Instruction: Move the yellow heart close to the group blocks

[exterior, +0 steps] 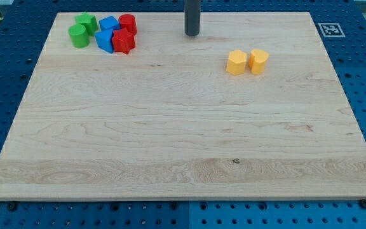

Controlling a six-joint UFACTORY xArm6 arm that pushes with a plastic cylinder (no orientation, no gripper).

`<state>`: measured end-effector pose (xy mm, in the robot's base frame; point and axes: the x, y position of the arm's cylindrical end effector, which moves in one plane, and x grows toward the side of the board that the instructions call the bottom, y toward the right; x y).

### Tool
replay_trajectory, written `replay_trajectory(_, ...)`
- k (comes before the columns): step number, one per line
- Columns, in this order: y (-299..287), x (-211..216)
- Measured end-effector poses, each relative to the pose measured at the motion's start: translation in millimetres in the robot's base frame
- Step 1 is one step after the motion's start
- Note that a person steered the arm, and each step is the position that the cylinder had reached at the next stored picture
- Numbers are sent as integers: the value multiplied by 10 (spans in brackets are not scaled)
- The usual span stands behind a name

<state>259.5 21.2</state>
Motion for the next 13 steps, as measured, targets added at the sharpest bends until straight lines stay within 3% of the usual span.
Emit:
replay_trajectory(4, 253, -27)
replay_trajectory(5, 674, -26)
replay_trajectory(7, 998, 360)
replay_trajectory(9, 1392, 438)
replay_trajectory(11, 1403, 438)
replay_trajectory(13, 1741, 675)
